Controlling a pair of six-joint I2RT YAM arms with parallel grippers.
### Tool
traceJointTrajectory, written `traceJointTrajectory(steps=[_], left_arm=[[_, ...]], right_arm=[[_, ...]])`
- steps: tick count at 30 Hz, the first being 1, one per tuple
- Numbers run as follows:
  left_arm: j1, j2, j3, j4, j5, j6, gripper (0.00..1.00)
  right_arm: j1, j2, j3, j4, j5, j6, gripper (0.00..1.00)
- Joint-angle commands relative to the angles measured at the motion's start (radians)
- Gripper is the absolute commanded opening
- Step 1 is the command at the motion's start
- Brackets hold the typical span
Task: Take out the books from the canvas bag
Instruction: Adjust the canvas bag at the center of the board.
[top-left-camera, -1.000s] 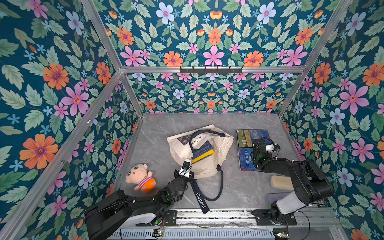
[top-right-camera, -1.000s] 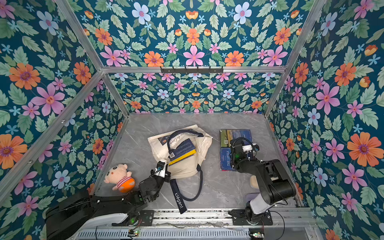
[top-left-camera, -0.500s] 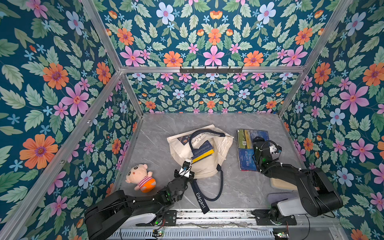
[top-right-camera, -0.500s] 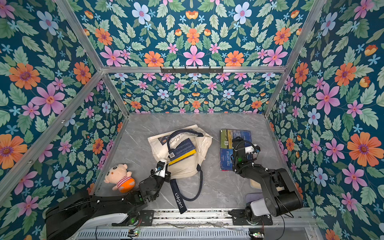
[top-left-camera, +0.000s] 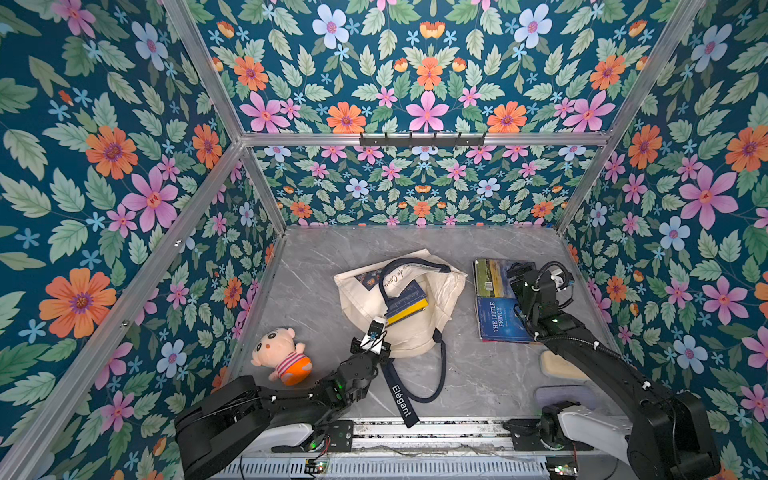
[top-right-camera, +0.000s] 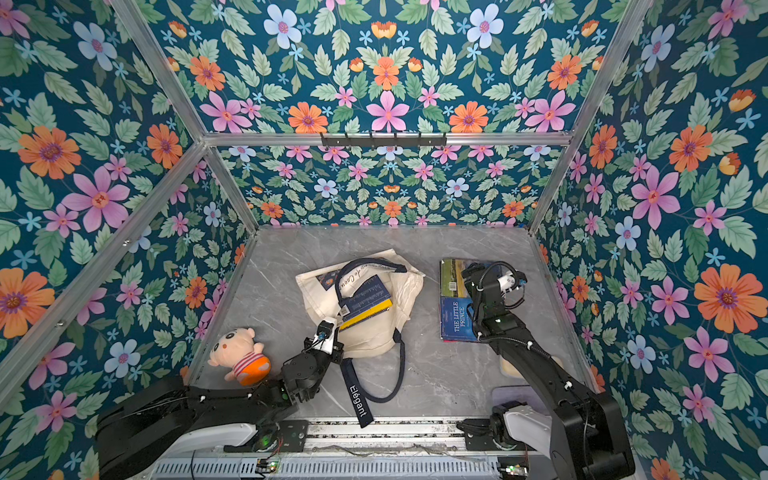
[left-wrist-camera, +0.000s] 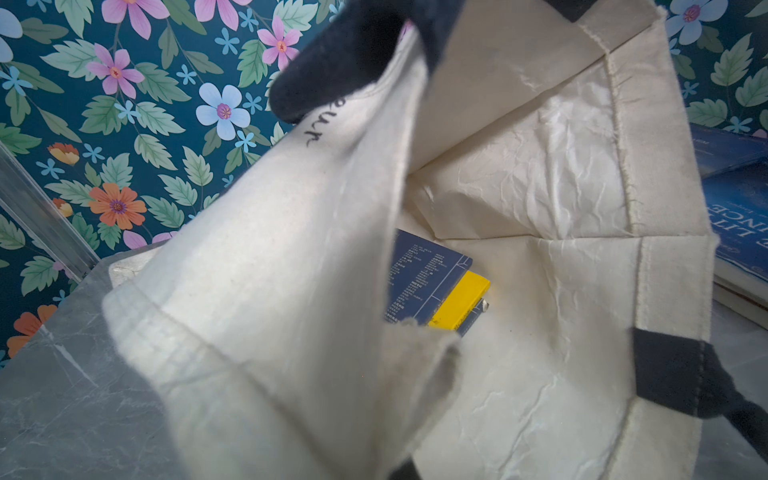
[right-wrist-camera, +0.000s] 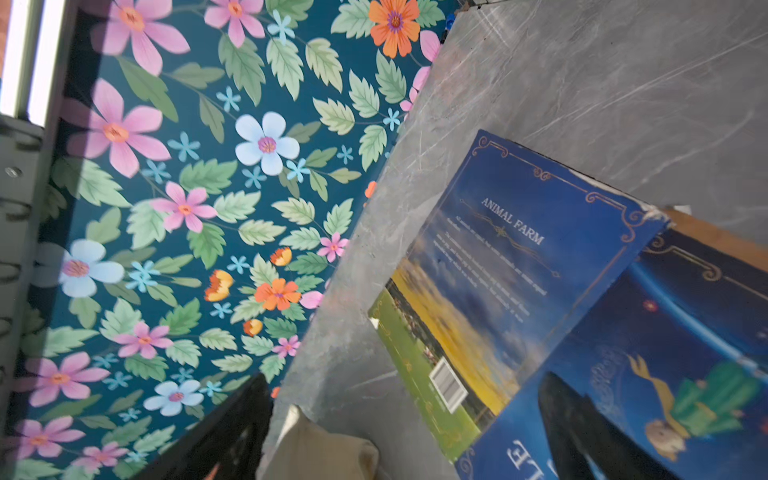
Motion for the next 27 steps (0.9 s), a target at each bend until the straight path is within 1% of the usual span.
traceJointTrajectory(steps=[1,2,3,4,6,7,9,11,14,16,19,21,24,27], left_arm=[[0.001,-0.003,-0.002,0.034,-0.006,-0.026,0.52],[0.001,-0.008,-0.008,0.041,0.007,-0.033,0.71],[0.001,-0.018,-0.015,0.046,0.027,-0.038,0.97],[0.001,-0.032,-0.020,0.047,0.036,-0.045,1.00],[-0.001,-0.070,-0.028,0.029,0.053,-0.066,1.00],[0.000,-0.097,-0.034,0.020,0.058,-0.082,1.00],[0.000,-0.155,-0.037,-0.004,0.063,-0.106,1.00],[-0.001,-0.233,-0.015,-0.099,0.055,-0.145,1.00],[-0.001,-0.338,0.025,-0.244,0.068,-0.207,1.00],[-0.001,-0.403,0.061,-0.373,0.082,-0.258,1.00],[-0.002,-0.490,0.103,-0.509,0.103,-0.298,1.00],[-0.004,-0.546,0.142,-0.603,0.118,-0.301,1.00],[-0.006,-0.591,0.214,-0.738,0.162,-0.296,1.00],[-0.007,-0.591,0.304,-0.874,0.164,-0.311,1.00]], right_arm=[[0.019,-0.046,-0.028,0.011,-0.099,-0.158,0.99],[0.030,-0.067,-0.037,0.020,-0.113,-0.181,0.99],[0.040,-0.093,-0.048,0.036,-0.125,-0.220,0.99],[0.051,-0.122,-0.062,0.048,-0.122,-0.263,0.99],[0.060,-0.167,-0.081,0.044,-0.121,-0.305,0.99],[0.060,-0.185,-0.086,0.044,-0.147,-0.336,0.99],[0.061,-0.214,-0.071,0.000,-0.194,-0.354,0.99],[0.075,-0.227,-0.056,-0.020,-0.219,-0.369,0.99],[0.099,-0.232,-0.022,-0.078,-0.213,-0.396,0.99],[0.116,-0.233,-0.021,-0.079,-0.242,-0.422,0.99],[0.140,-0.239,-0.024,-0.090,-0.252,-0.445,0.99],[0.141,-0.234,0.001,-0.156,-0.283,-0.420,0.99],[0.141,-0.244,0.022,-0.203,-0.345,-0.427,0.99],[0.140,-0.266,0.003,-0.198,-0.396,-0.458,0.99]])
